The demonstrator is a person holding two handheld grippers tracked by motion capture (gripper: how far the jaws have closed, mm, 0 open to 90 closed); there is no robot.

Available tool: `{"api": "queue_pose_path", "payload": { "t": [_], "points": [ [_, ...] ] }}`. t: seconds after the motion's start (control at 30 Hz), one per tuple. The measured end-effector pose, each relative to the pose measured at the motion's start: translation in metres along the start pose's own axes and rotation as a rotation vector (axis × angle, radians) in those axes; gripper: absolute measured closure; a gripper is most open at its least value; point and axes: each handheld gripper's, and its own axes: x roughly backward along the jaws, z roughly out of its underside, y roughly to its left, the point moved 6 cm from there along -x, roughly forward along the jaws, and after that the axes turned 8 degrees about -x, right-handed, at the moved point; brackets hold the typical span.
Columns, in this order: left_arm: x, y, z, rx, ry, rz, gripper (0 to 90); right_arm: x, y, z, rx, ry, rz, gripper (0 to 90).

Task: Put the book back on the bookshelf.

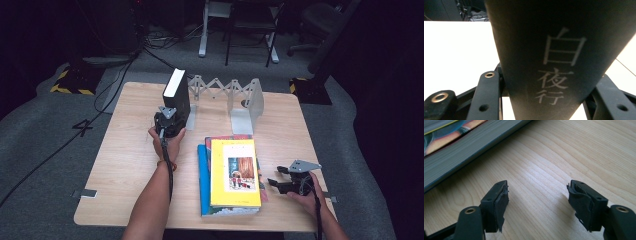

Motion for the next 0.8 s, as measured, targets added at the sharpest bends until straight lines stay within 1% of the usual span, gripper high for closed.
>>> {"api": "queue_pose_path", "payload": {
  "t": [0.17,0.23,0.27,0.33,0.5,0.67,0.7,0.77,0.8],
  "points": [
    [-0.005,0.0,-0.003,0.001,0.0,0.001,52.0,0.0,0.0,0.0,-0.001,0.002,-0.001,33.3],
    [-0.007,0.0,-0.004,0.005,0.003,-0.006,51.9,0.0,0.0,0.0,0.0,0.0,0.0,33.4],
    [-0.008,0.0,-0.004,0.0,0.003,-0.004,51.9,0.0,0.0,0.0,0.002,0.0,-0.001,33.5],
    [-0.01,0.0,-0.005,0.005,0.005,-0.002,51.8,0.0,0.0,0.0,0.002,0.003,-0.003,33.5],
    [-0.014,-0.001,-0.007,0.01,0.007,-0.015,51.5,0.0,0.0,0.0,0.004,0.003,-0.007,33.5],
    [-0.012,-0.001,-0.007,0.014,0.015,-0.003,50.5,0.0,0.0,0.0,0.003,0.001,-0.011,33.4],
    [-0.011,-0.001,-0.007,0.013,0.018,0.002,50.0,0.0,0.0,0.0,0.003,0.0,-0.011,33.4],
    [-0.009,-0.002,-0.006,0.005,0.02,-0.003,49.0,0.0,0.0,0.0,0.003,0.001,-0.013,33.3],
    [-0.007,-0.003,-0.006,0.007,0.015,0.002,47.4,0.0,0.0,0.0,0.004,0.001,-0.013,33.3]
  ]
}}
